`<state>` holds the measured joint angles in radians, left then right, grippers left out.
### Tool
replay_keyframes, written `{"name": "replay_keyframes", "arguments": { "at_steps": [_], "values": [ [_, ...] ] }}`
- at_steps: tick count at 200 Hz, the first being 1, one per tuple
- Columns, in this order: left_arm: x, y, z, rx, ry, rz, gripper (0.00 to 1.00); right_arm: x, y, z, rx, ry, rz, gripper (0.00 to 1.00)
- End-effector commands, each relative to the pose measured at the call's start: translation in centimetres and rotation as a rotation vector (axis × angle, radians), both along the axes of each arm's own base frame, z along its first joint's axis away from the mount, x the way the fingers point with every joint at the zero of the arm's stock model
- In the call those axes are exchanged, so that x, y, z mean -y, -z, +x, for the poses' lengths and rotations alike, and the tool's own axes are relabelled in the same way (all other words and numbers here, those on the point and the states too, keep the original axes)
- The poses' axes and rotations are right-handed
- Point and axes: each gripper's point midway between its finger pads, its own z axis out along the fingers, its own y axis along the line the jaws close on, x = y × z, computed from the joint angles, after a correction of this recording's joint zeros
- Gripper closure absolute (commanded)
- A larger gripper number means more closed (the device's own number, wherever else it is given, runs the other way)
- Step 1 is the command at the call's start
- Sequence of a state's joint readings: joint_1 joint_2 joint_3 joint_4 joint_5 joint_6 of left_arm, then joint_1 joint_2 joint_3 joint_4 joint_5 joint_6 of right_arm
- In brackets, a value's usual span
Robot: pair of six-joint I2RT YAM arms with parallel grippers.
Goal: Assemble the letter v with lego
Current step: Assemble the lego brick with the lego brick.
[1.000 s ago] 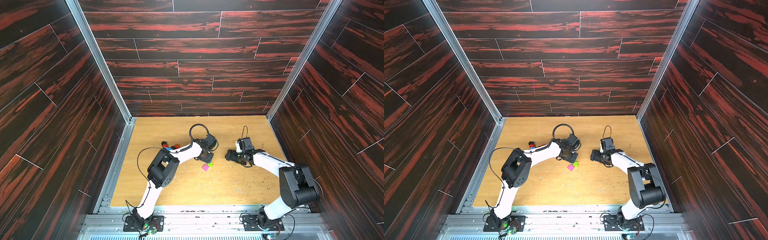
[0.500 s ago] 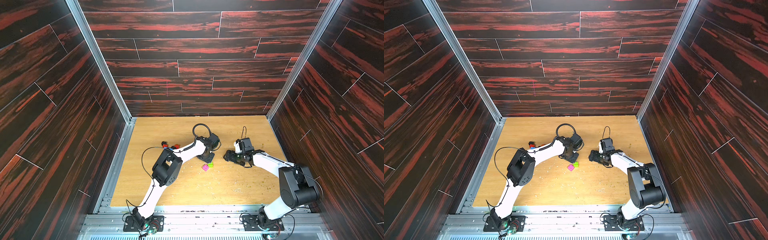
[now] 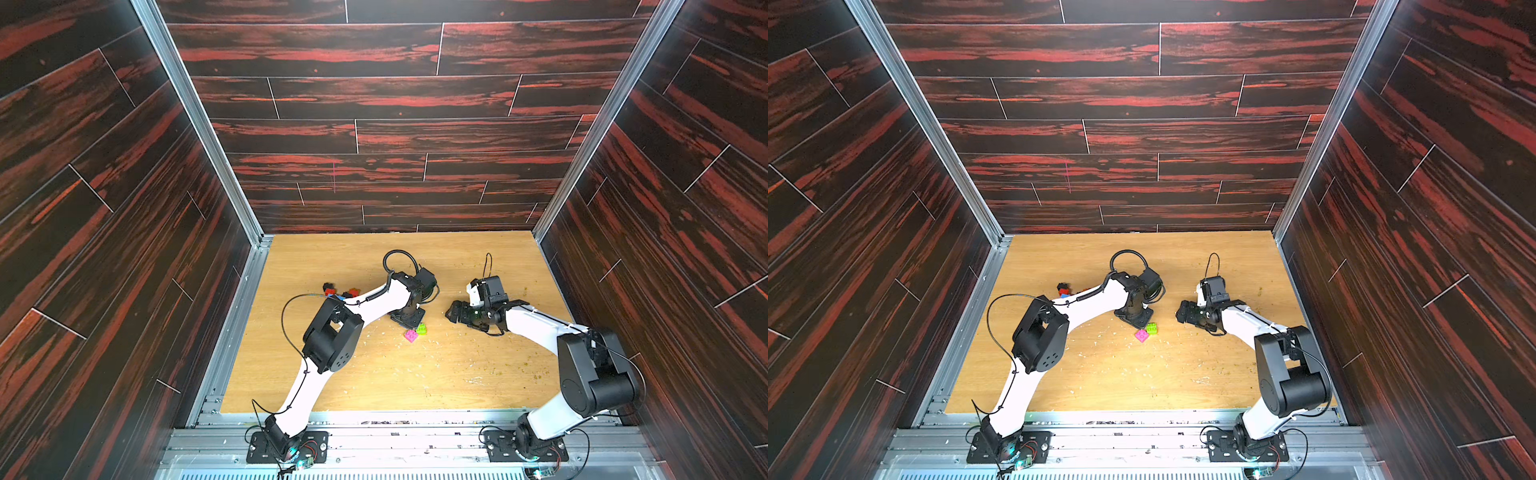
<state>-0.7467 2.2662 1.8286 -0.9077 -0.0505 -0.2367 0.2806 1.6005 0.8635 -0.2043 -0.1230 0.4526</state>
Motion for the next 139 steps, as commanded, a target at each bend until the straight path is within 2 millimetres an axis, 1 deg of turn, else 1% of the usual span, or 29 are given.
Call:
{"name": "replay_keyframes", "arguments": {
  "at_steps": [1, 18, 48, 66, 95, 107, 119, 133, 139],
  "values": [
    [-6.7, 4.6, -5.1, -0.208, -0.024, 0.254, 0.72, -0.4, 0.2, -0.4, -0.003, -0.017, 0.017, 0.15],
    [-7.1, 4.0, -4.4, -0.166, -0.066, 0.213, 0.71, -0.6, 0.0, -0.5, 0.004, -0.025, 0.031, 0.14],
    [-8.8, 3.4, -3.5, -0.138, -0.144, 0.159, 0.70, -1.2, -0.4, -0.6, 0.022, -0.048, 0.054, 0.13],
    [-9.6, 3.2, -3.4, -0.125, -0.155, 0.150, 0.68, -1.4, -0.4, -0.6, 0.025, -0.053, 0.059, 0.12],
    [-9.9, 2.8, -2.9, -0.087, -0.143, 0.145, 0.64, -1.7, -0.3, -0.6, 0.023, -0.063, 0.068, 0.12],
    [-9.9, 2.7, -2.7, -0.080, -0.144, 0.141, 0.61, -1.8, -0.2, -0.7, 0.021, -0.070, 0.070, 0.12],
    [-9.8, 2.6, -2.4, -0.076, -0.150, 0.133, 0.55, -2.0, -0.1, -0.8, 0.018, -0.077, 0.073, 0.11],
    [-9.8, 2.2, -2.0, -0.050, -0.159, 0.133, 0.43, -2.0, 0.0, -0.8, 0.018, -0.080, 0.073, 0.11],
    [-9.8, 1.9, -1.8, -0.037, -0.166, 0.128, 0.36, -2.1, 0.0, -0.8, 0.019, -0.081, 0.074, 0.10]
  ]
}}
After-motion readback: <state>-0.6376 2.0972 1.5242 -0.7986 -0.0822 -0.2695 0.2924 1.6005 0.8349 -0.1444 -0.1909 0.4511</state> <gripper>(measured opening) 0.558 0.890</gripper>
